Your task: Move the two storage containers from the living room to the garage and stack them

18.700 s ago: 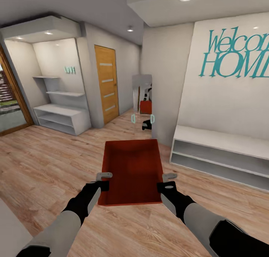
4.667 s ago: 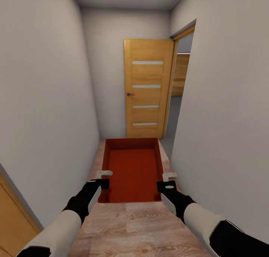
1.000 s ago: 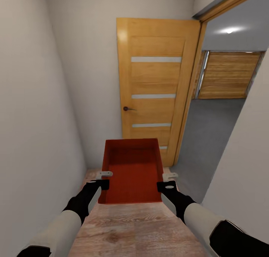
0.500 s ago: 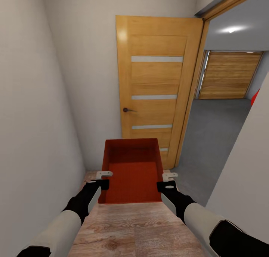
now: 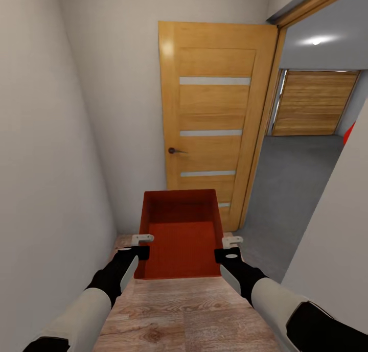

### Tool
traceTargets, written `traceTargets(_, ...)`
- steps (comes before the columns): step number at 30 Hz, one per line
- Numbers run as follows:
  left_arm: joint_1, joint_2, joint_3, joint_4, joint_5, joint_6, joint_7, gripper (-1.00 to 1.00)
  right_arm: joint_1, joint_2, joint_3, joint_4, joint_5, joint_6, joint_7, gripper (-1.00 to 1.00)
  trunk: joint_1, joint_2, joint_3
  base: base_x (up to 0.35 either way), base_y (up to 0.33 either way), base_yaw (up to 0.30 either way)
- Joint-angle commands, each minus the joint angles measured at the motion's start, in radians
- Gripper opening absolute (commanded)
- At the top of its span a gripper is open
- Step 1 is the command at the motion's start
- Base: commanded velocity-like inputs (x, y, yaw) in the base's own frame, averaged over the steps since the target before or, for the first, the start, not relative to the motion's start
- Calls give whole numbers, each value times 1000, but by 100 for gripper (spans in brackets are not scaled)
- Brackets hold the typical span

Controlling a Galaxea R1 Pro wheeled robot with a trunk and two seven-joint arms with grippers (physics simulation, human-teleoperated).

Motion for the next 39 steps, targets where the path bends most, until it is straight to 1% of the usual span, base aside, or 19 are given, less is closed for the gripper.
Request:
traceTargets(1, 0, -1, -8, -1, 10, 5, 11, -100, -1, 1, 3, -3, -6, 7, -12, -100, 1, -2, -2, 0, 0, -24)
traceTargets(3, 0, -1, -8, -1, 9, 5, 11, -100, -1, 1, 18, -3, -13, 6, -21, -100, 1, -2, -2, 0, 0, -145)
traceTargets(6, 0, 1, -8, -1, 12, 6, 11, -100, -1, 2, 42, -3, -40, 1, -30, -100, 1, -2, -2, 0, 0, -238)
traceTargets(9, 0, 6, -14, -1, 25, 6, 11, -100, -1, 2, 75, -3, -73, -2, -39, -100, 1, -2, -2, 0, 0, -273)
traceTargets(12, 0, 12, -25, -1, 37, 6, 11, -100, -1, 2, 96, -3, -95, -3, -44, -100, 1, -2, -2, 0, 0, -284)
traceTargets(13, 0, -1, -8, -1, 9, 6, 11, -100, -1, 2, 3, -3, -8, -3, -83, -100, 1, -2, -2, 0, 0, -285)
traceTargets(18, 0, -1, -8, -1, 9, 5, 11, -100, -1, 2, 2, -3, -8, -4, -82, -100, 1, -2, -2, 0, 0, -122)
traceTargets(39, 0, -1, -8, -1, 9, 5, 11, -100, -1, 2, 3, -3, -8, -12, -78, -100, 1, -2, -2, 0, 0, -3)
